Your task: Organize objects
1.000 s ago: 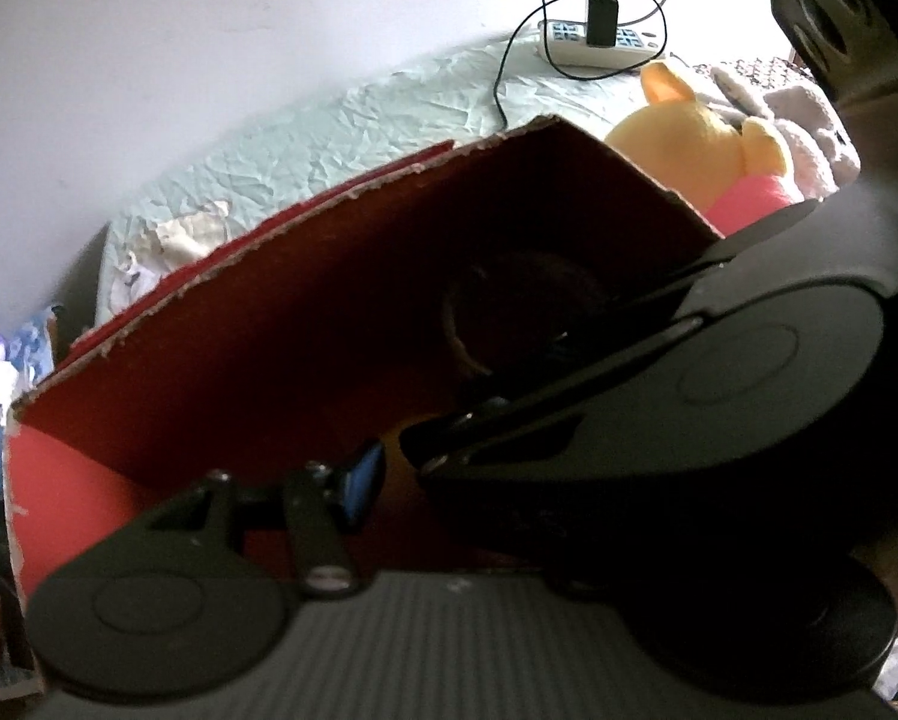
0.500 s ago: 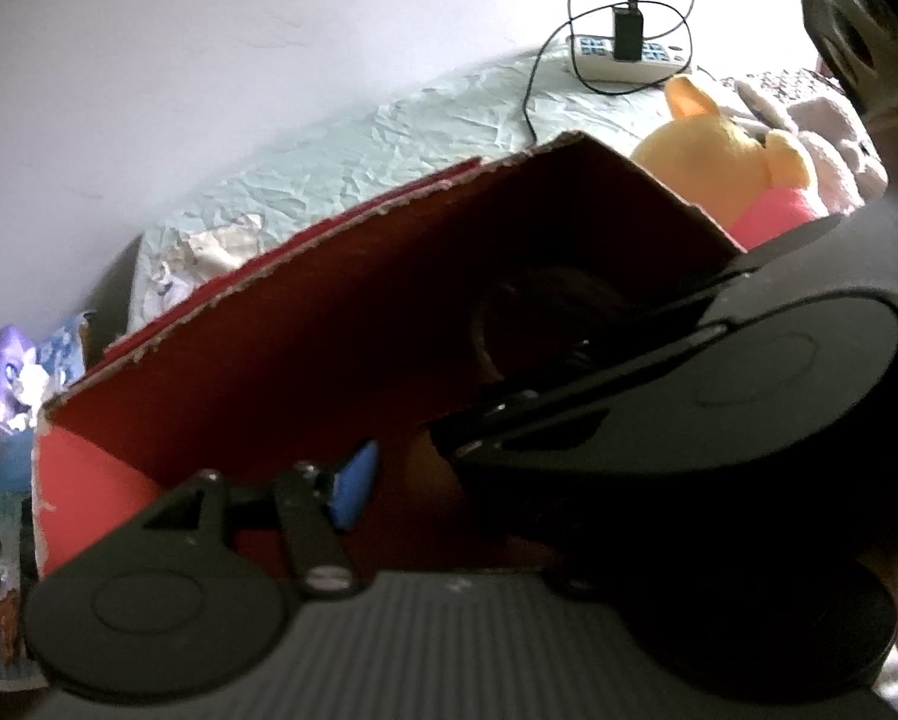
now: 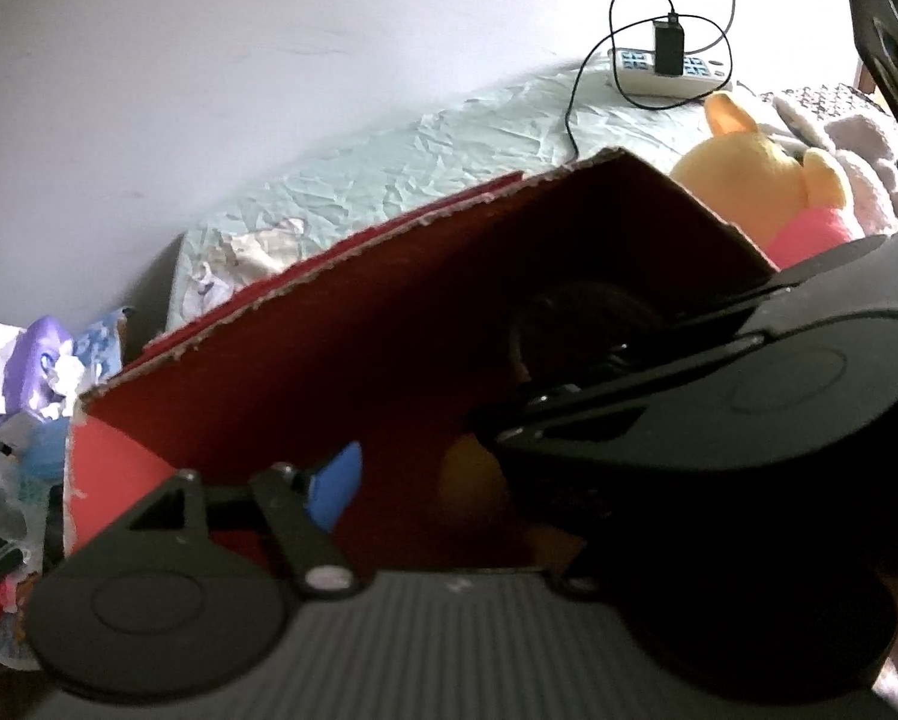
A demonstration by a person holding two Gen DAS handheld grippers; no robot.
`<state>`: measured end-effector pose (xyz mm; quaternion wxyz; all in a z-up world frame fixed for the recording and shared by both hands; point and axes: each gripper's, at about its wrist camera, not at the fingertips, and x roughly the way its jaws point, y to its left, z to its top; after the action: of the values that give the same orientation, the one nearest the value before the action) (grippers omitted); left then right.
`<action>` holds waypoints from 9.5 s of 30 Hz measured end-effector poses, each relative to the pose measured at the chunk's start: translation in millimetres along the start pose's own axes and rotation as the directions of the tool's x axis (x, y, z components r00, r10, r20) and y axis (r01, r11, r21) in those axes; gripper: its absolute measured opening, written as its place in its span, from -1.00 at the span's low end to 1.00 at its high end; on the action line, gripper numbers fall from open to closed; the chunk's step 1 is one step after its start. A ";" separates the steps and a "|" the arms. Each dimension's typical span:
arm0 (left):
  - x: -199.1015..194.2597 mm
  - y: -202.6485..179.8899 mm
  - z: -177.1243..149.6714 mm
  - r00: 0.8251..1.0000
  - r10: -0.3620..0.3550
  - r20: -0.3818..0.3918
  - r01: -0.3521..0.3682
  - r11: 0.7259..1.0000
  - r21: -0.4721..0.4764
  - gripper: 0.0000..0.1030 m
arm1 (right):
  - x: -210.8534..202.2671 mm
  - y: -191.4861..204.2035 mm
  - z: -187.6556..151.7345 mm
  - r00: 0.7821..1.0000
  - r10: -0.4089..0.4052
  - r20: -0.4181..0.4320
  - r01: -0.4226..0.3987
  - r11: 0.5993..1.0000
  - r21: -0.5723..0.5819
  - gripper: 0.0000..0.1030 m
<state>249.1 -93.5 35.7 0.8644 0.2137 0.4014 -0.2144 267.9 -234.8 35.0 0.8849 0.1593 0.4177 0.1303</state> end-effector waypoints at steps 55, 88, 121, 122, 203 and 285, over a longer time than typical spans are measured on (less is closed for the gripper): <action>10.7 20.4 -0.8 0.982 0.189 -0.002 -0.188 0.978 -0.094 0.38 | -7.1 0.5 -4.2 0.994 -0.048 0.100 0.043 0.998 0.045 -0.95; 11.8 19.7 -0.1 0.966 0.260 -0.015 -0.260 0.959 -0.114 0.31 | -8.1 2.8 -5.9 0.990 -0.074 0.120 0.069 0.997 0.042 -0.93; -13.6 19.6 -4.4 0.956 0.283 0.073 -0.269 0.950 -0.158 0.49 | -23.8 10.7 -13.5 0.962 -0.154 0.226 0.146 0.988 0.051 -0.64; -18.1 19.9 -5.1 0.956 0.282 0.079 -0.267 0.950 -0.160 0.49 | -26.6 11.1 -14.8 0.959 -0.159 0.236 0.150 0.987 0.055 -0.64; -112.6 -68.4 -220.3 0.973 -0.023 0.228 0.094 0.948 -0.305 0.68 | -60.2 19.4 -238.9 0.885 0.323 0.336 -0.385 0.913 0.136 -0.01; -110.2 -140.6 -177.5 0.911 -0.277 0.307 0.338 0.926 -0.167 0.69 | -130.7 -42.2 -253.9 0.897 0.162 0.411 -0.254 0.950 0.181 -0.11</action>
<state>1.4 -90.2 -9.6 0.8853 0.0198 0.3257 -0.3313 -6.9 -277.1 -42.6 0.9067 0.3275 0.2254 0.1409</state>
